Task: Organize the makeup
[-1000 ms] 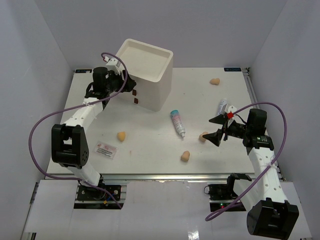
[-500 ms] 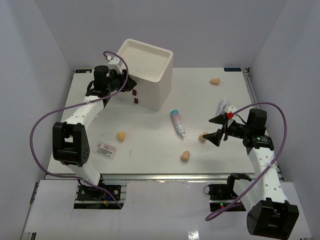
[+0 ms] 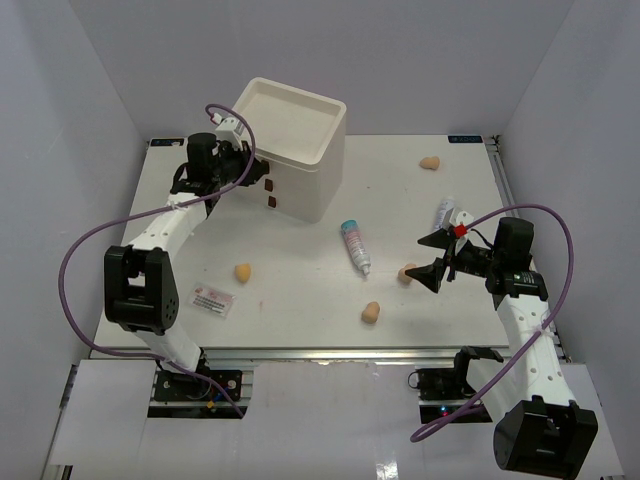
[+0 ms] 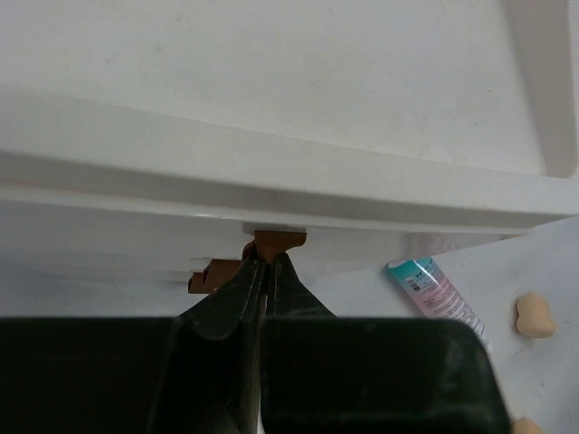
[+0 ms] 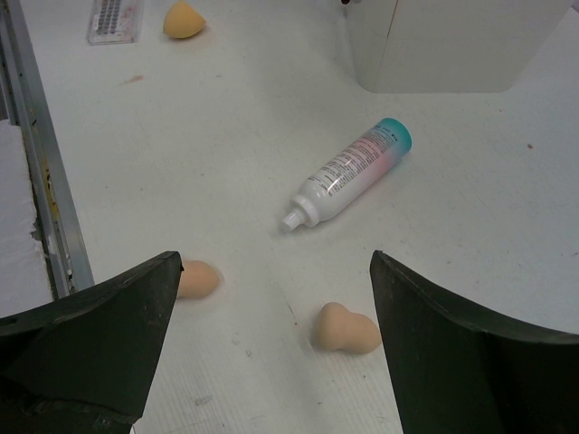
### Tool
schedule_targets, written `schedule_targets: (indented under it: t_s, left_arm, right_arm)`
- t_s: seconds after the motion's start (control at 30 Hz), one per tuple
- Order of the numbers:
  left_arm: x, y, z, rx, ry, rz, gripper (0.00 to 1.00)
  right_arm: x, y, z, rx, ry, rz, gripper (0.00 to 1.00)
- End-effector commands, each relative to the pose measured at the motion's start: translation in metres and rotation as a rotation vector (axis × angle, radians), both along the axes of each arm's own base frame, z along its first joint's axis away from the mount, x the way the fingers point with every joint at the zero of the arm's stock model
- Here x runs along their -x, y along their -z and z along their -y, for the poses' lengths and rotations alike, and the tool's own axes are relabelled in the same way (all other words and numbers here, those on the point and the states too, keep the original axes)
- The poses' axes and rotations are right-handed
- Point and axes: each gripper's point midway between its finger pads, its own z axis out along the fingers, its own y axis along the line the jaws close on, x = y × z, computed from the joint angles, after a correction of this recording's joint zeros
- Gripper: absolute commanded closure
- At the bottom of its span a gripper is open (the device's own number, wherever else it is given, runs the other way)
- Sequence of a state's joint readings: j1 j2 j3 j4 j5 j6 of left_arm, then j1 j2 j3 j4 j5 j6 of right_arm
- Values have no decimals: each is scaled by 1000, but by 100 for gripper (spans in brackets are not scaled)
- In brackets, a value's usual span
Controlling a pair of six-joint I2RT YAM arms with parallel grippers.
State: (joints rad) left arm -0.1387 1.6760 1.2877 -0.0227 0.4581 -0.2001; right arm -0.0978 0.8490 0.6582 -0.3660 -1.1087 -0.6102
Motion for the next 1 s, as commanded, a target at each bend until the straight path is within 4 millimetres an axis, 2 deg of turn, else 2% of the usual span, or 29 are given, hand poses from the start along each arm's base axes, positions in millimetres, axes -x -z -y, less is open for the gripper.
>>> schedule_targets:
  t_s: [0.0, 0.2, 0.27, 0.3, 0.37, 0.47, 0.6, 0.67, 0.73, 0.87, 0.97]
  left_arm:
    - [25, -29, -7, -2, -15, 57, 100]
    - [61, -29, -20, -11, -66, 44, 100]
    - [73, -20, -23, -5, -81, 13, 100]
    - [83, -22, -24, 5, -87, 12, 100]
    - [98, -10, -28, 11, -110, -18, 100]
    - [119, -13, -33, 30, -136, -4, 100]
    - [130, -7, -37, 29, -149, -11, 96]
    - [130, -5, -37, 33, -154, -17, 83]
    - [130, -5, -37, 39, -158, -19, 60]
    - [131, -14, -37, 54, -163, 0, 21]
    - [135, -25, -37, 61, -158, 29, 11]
  right_arm:
    - [-4, -16, 0, 3, -8, 55, 9]
    - [-4, -16, 0, 5, -4, 53, 9]
    - [-5, -16, 0, 6, -2, 53, 9]
    - [-5, -16, 1, 6, -1, 52, 9]
    - [-5, -16, 1, 7, -1, 54, 9]
    - [-4, -15, 0, 6, -2, 51, 9]
    - [-4, -14, 0, 4, -5, 49, 9]
    - [-4, -13, 1, 8, -3, 49, 10]
    - [-5, -10, 1, 14, -1, 52, 10]
    - [0, -4, -1, 21, -36, 80, 10]
    - [9, 5, -4, 44, -99, 131, 9]
